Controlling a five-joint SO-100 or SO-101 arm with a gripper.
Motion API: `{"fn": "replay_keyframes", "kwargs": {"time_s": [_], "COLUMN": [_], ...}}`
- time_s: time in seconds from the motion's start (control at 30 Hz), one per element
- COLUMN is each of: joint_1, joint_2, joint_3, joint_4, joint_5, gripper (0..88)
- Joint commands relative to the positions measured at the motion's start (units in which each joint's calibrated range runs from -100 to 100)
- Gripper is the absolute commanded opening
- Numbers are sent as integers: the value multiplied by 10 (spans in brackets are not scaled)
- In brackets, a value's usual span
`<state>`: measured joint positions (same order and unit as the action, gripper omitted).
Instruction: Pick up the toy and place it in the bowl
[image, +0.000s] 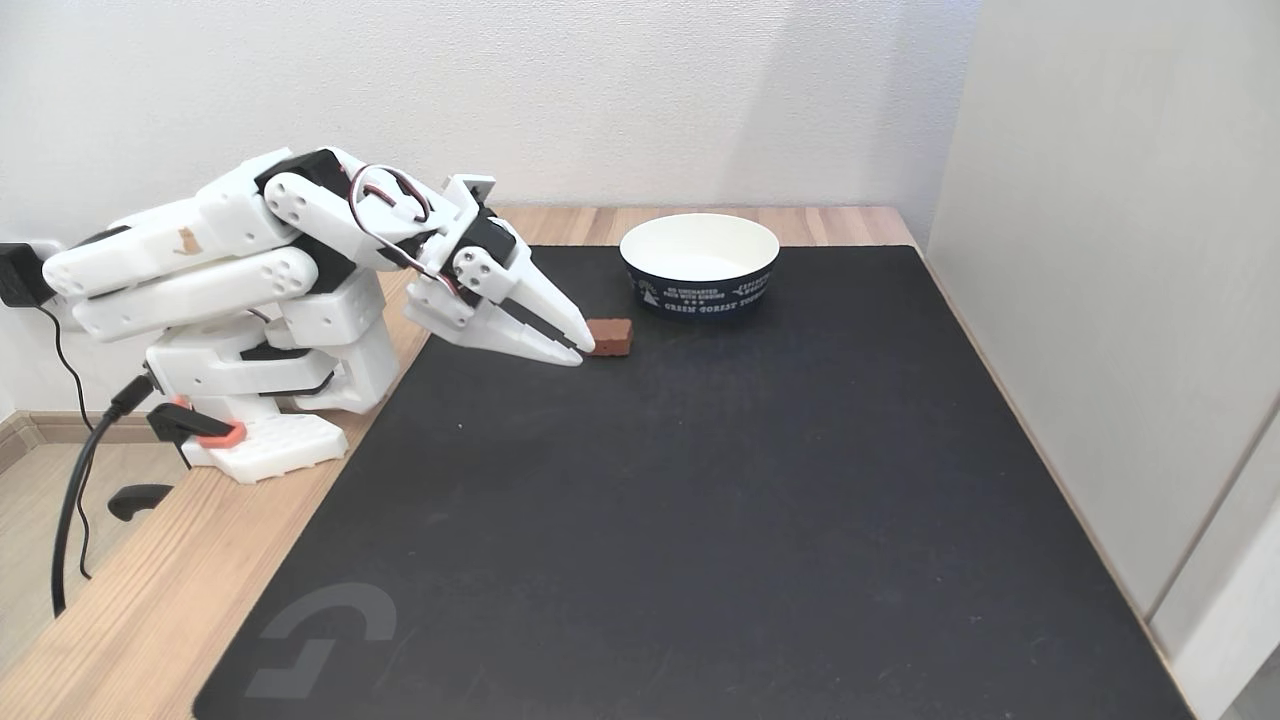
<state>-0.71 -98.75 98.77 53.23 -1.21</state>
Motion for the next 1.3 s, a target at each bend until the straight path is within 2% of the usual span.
{"fn": "replay_keyframes", "kwargs": {"time_s": [0.0, 0.3, 0.37, 0.43, 0.47, 0.5, 0.57, 0.6, 0.93, 1.07, 1.2, 1.27], "joint_1": [0, 3, 1, -3, -3, -8, -18, -18, -29, -35, -43, -64], "joint_2": [-6, -6, -6, -6, -6, -6, -5, -5, 10, 118, 313, 430], "joint_3": [8, 8, 8, 8, 8, 8, 8, 8, -8, -74, -230, -325], "joint_4": [1, -18, -18, -18, -19, -19, -18, -14, 12, 49, 89, 122], "joint_5": [5, 2, 2, 2, 4, 4, 6, 4, 2, 1, 0, -17], "gripper": [23, 24, 58, 161, 241, 409, 553, 596, 608, 608, 608, 608]}}
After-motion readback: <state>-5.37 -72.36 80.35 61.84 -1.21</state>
